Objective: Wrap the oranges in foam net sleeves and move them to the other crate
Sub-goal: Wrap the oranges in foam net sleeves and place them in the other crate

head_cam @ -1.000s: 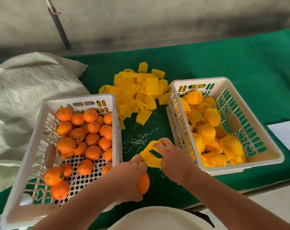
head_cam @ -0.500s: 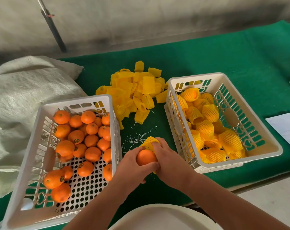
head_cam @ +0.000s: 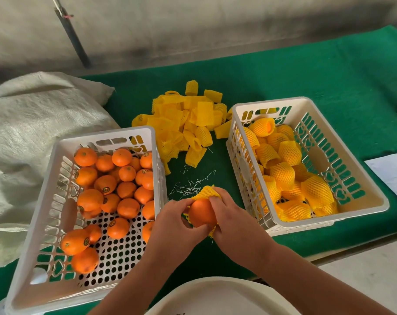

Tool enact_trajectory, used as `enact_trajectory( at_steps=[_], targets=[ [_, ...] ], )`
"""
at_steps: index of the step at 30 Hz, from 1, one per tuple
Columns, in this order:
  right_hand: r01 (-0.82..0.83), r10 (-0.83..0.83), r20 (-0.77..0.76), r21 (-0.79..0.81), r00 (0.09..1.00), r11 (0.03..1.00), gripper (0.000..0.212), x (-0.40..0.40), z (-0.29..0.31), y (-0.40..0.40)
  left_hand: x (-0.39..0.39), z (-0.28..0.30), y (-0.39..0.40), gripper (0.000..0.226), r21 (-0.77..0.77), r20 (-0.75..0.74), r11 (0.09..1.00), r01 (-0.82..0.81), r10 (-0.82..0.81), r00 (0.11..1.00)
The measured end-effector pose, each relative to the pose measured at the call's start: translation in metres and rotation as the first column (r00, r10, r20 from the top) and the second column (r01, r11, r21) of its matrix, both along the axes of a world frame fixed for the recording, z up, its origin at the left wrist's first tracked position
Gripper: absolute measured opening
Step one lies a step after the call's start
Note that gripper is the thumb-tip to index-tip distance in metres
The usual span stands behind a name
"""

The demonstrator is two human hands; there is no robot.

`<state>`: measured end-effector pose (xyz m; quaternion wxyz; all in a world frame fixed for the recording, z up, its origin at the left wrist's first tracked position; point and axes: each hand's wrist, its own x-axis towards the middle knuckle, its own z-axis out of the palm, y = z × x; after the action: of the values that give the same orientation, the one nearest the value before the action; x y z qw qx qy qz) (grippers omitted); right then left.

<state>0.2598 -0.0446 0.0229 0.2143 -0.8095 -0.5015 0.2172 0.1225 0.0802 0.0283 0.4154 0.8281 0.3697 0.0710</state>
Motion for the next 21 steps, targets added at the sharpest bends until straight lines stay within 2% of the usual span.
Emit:
enact_trajectory(
  at_steps=[3, 6, 9, 12, 14, 15, 16, 18, 19, 21],
  targets=[
    [-0.002, 0.001, 0.008, 0.052, 1.000, 0.999, 0.066, -0.014, 0.010, 0.000, -0.001, 0.002, -0.008, 0.069, 0.117, 0.076, 0.993, -0.035, 0.026, 0.997],
    [-0.035, 0.030, 0.035, 0.131, 0.999, 0.991, 0.050, -0.031, 0.023, -0.002, -0.003, 0.011, -0.013, 0.054, 0.046, 0.184, 0.991, -0.129, 0.118, 0.976],
    [-0.089, 0.078, 0.063, 0.202, 0.995, 0.975, 0.047, -0.043, 0.036, -0.003, -0.004, 0.017, -0.014, 0.052, 0.031, 0.283, 0.964, -0.264, 0.245, 0.927],
    [-0.139, 0.127, 0.062, 0.289, 0.990, 0.947, 0.049, -0.047, 0.047, -0.006, -0.008, 0.015, -0.008, 0.052, 0.056, 0.308, 0.945, -0.322, 0.290, 0.906],
    [-0.050, 0.063, -0.022, 0.391, 0.998, 0.919, 0.042, -0.044, 0.052, -0.009, -0.013, 0.014, -0.002, 0.061, 0.106, 0.309, 0.944, -0.312, 0.267, 0.913],
    [0.050, -0.009, -0.097, 0.435, 0.995, 0.899, 0.045, -0.041, 0.052, -0.010, -0.015, 0.016, 0.001, 0.066, 0.128, 0.312, 0.946, -0.299, 0.247, 0.917],
    [0.153, -0.085, -0.168, 0.445, 0.982, 0.882, 0.057, -0.038, 0.052, -0.009, -0.018, 0.018, 0.002, 0.070, 0.147, 0.320, 0.948, -0.284, 0.226, 0.920],
    [0.279, -0.181, -0.285, 0.354, 0.941, 0.893, 0.096, -0.031, 0.050, -0.002, -0.022, 0.022, 0.002, 0.070, 0.178, 0.325, 0.952, -0.250, 0.182, 0.928],
    [0.282, -0.181, -0.331, 0.286, 0.926, 0.916, 0.112, -0.029, 0.049, 0.003, -0.022, 0.022, 0.001, 0.069, 0.191, 0.320, 0.955, -0.228, 0.159, 0.934],
    [0.253, -0.159, -0.387, 0.208, 0.908, 0.945, 0.126, -0.028, 0.047, 0.013, -0.021, 0.021, -0.003, 0.072, 0.234, 0.316, 0.955, -0.184, 0.104, 0.943]
  ],
)
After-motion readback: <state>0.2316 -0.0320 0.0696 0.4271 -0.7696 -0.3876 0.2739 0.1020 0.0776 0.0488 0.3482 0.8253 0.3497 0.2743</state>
